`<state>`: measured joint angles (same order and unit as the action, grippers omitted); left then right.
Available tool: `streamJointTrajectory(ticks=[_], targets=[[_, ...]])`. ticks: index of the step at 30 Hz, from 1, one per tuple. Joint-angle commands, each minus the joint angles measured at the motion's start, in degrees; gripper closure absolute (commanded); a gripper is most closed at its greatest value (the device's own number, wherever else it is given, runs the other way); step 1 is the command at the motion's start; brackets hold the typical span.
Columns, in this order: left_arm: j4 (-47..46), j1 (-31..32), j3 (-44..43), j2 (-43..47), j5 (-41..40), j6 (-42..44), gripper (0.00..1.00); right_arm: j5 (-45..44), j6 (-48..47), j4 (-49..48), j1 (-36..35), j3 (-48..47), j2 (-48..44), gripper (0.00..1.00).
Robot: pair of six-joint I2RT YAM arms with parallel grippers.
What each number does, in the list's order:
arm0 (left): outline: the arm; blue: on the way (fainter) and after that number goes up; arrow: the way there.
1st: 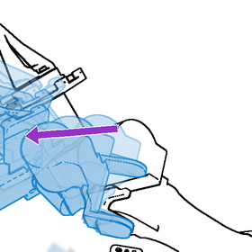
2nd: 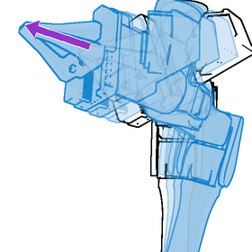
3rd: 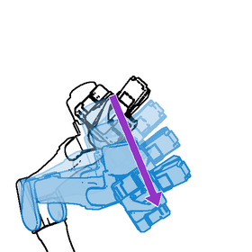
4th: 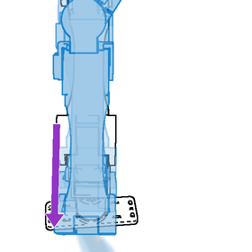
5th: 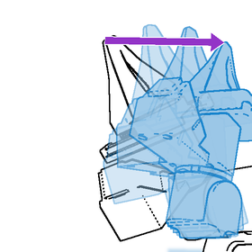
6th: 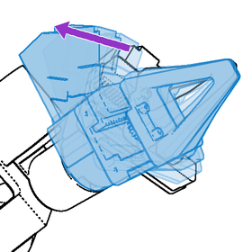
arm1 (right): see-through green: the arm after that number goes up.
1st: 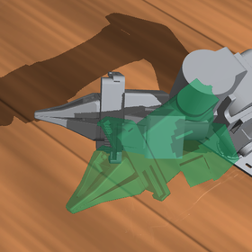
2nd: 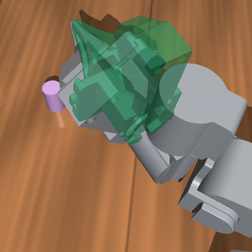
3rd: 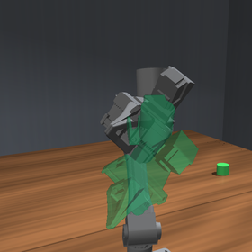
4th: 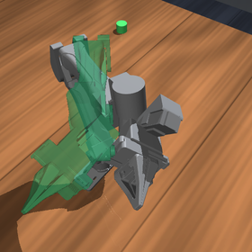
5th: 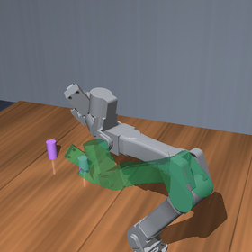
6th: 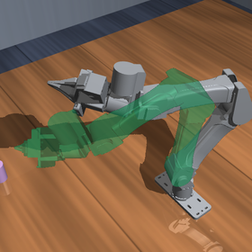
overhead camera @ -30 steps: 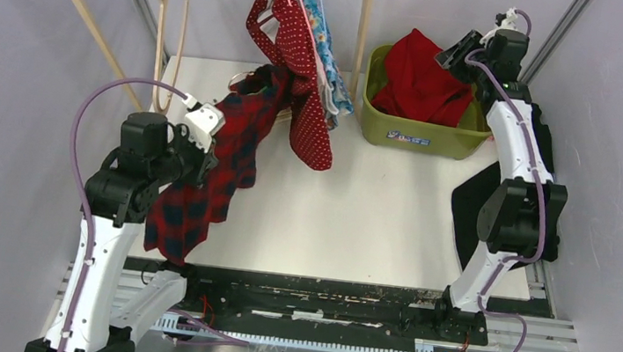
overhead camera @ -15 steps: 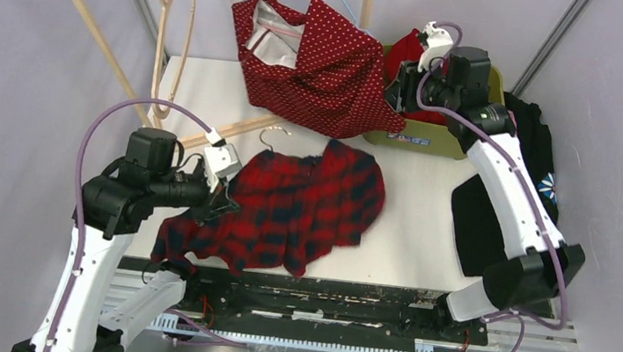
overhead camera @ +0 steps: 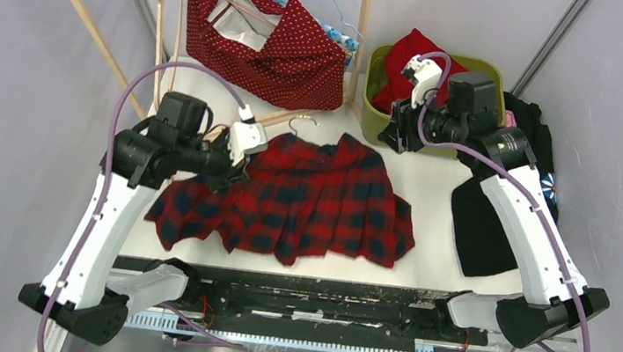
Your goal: Remove the skirt from the hanger
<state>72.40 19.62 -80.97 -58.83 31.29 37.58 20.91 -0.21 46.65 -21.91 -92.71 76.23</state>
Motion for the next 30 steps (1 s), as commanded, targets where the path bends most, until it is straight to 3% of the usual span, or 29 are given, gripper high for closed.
streamJointTrajectory(ticks=[1,9,19,25,30], targets=[[-15.2,0.6,-7.8,-3.3,-1.0,4.4,0.97,4.8,2.0,0.8,-1.4,-0.2,-0.1,0.51],[-31.3,2.6,-2.1,-2.4,-5.2,6.4,0.97,2.0,4.3,-1.2,-1.4,-7.8,3.6,0.47],[-39.8,6.9,10.0,-1.9,-6.9,7.8,0.97,3.2,9.7,-4.6,-1.4,-21.6,10.8,0.43],[-43.7,7.4,10.8,-2.7,-9.7,9.3,0.97,6.3,13.1,-5.8,-1.6,-17.6,12.0,0.43],[-46.3,7.6,10.8,-2.4,-13.9,9.9,0.97,3.1,11.8,-2.9,-1.9,-14.4,9.9,0.44]])
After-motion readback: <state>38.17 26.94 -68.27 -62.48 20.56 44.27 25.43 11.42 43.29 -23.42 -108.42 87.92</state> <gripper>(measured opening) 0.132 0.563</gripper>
